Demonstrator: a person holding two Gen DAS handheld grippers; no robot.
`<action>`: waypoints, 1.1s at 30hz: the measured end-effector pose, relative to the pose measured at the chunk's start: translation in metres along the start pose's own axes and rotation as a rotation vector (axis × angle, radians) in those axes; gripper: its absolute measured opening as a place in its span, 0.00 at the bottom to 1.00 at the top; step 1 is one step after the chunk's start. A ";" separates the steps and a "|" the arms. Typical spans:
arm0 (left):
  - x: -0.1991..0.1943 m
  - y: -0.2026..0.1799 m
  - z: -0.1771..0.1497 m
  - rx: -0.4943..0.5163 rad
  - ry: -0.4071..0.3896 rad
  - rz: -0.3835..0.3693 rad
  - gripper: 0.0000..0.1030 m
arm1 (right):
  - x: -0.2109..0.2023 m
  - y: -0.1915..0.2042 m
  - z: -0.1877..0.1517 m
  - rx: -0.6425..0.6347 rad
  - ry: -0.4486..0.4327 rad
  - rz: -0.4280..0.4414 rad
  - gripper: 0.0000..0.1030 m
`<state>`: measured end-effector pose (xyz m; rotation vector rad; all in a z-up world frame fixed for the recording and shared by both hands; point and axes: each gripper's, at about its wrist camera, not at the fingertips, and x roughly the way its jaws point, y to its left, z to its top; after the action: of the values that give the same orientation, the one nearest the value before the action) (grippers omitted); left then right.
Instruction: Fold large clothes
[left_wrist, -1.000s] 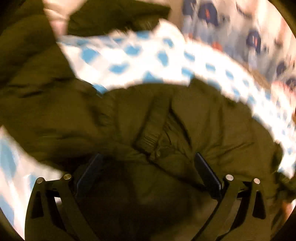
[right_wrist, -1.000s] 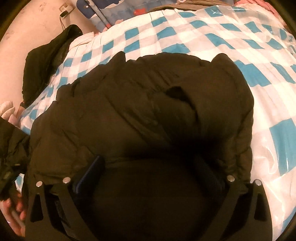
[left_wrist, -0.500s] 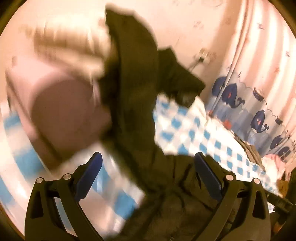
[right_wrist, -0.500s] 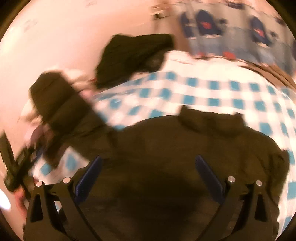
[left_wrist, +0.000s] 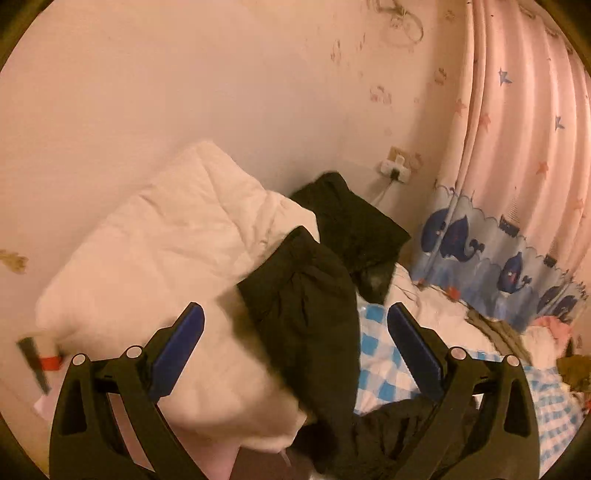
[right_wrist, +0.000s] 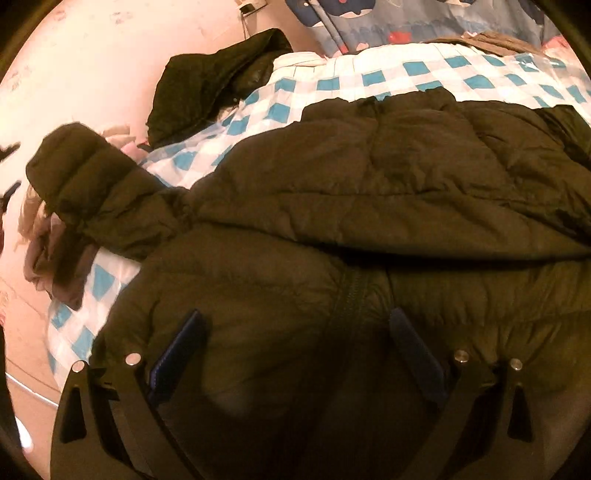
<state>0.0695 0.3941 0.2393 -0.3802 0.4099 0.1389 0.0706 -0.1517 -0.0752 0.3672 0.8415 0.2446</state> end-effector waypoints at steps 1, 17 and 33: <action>0.011 0.003 0.003 -0.030 0.031 -0.001 0.93 | 0.000 0.000 -0.001 -0.001 -0.003 0.002 0.94; 0.061 0.018 -0.015 -0.205 0.176 -0.157 0.03 | -0.004 -0.015 -0.004 0.032 -0.022 0.065 0.94; -0.007 -0.139 -0.022 -0.059 0.143 -0.434 0.03 | -0.055 -0.002 0.006 -0.009 -0.178 0.082 0.93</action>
<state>0.0838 0.2569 0.2694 -0.5301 0.4561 -0.3012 0.0397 -0.1742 -0.0347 0.4090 0.6506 0.2871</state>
